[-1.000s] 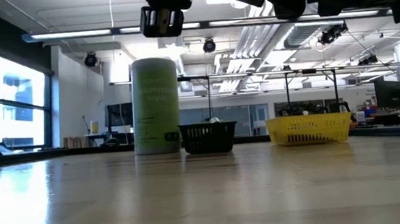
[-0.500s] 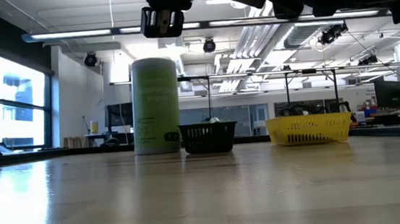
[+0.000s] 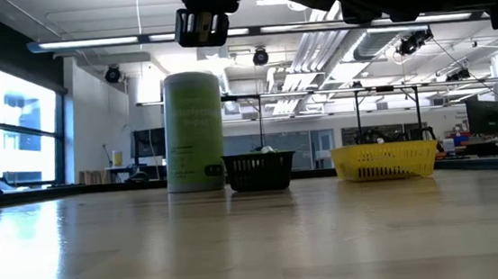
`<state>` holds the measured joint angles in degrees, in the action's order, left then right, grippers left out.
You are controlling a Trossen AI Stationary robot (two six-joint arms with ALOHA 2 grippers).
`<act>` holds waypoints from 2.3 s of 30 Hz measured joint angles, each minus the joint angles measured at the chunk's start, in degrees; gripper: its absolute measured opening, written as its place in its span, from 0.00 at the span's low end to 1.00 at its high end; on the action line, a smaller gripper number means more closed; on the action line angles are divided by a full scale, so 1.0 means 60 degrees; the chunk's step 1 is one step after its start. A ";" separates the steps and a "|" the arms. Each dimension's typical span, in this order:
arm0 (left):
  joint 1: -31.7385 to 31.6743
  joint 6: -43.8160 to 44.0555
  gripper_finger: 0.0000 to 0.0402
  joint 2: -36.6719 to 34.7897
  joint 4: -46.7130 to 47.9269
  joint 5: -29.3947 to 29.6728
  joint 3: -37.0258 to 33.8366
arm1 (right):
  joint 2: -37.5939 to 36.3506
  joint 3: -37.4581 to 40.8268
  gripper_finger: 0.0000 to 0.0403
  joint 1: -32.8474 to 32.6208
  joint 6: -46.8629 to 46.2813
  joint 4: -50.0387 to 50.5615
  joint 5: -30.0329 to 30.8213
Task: Pick & Place Travel size toiletries
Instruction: Put the blue shave butter into the yellow bin
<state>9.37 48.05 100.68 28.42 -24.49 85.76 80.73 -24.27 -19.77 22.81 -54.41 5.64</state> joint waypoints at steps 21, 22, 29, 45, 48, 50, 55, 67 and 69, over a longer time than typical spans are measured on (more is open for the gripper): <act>-0.0072 -0.0572 0.37 0.0000 0.0032 0.0367 -0.0011 | 0.0000 0.0000 0.01 0.0000 -0.0067 -0.0007 0.0069; -0.0069 -0.0643 0.38 0.0000 0.0022 0.0394 -0.0011 | 0.0000 0.0000 0.01 0.0004 -0.0088 0.0004 0.0066; -0.0069 -0.0747 0.54 0.0004 -0.0026 0.0353 -0.0007 | 0.0000 -0.0004 0.01 0.0004 -0.0117 0.0029 0.0072; -0.0062 -0.0722 0.57 0.0004 -0.0018 0.0278 -0.0007 | 0.0000 -0.0004 0.01 0.0007 -0.0077 0.0033 0.0039; -0.0071 -0.1645 0.57 0.0004 0.0165 0.0398 -0.0007 | 0.0000 -0.0004 0.01 0.0007 -0.0080 0.0033 0.0036; -0.0116 -0.2548 0.57 0.0005 0.0312 0.0789 -0.0007 | 0.0000 -0.0004 0.01 0.0004 -0.0080 0.0045 0.0045; -0.0124 -0.3628 0.57 0.0007 0.0346 0.1096 -0.0004 | 0.0000 -0.0004 0.01 0.0008 -0.0077 0.0076 0.0064; -0.0124 -0.4851 0.57 -0.0039 0.0220 0.1137 0.0000 | 0.0000 -0.0004 0.01 0.0011 -0.0080 0.0046 0.0072; -0.0124 -0.5317 0.57 -0.0097 0.0223 0.1071 0.0004 | 0.0000 -0.0004 0.01 0.0011 -0.0080 0.0018 0.0068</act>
<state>8.62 16.15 100.10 29.76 -18.07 85.78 80.73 -24.29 -19.70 22.33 -54.30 6.04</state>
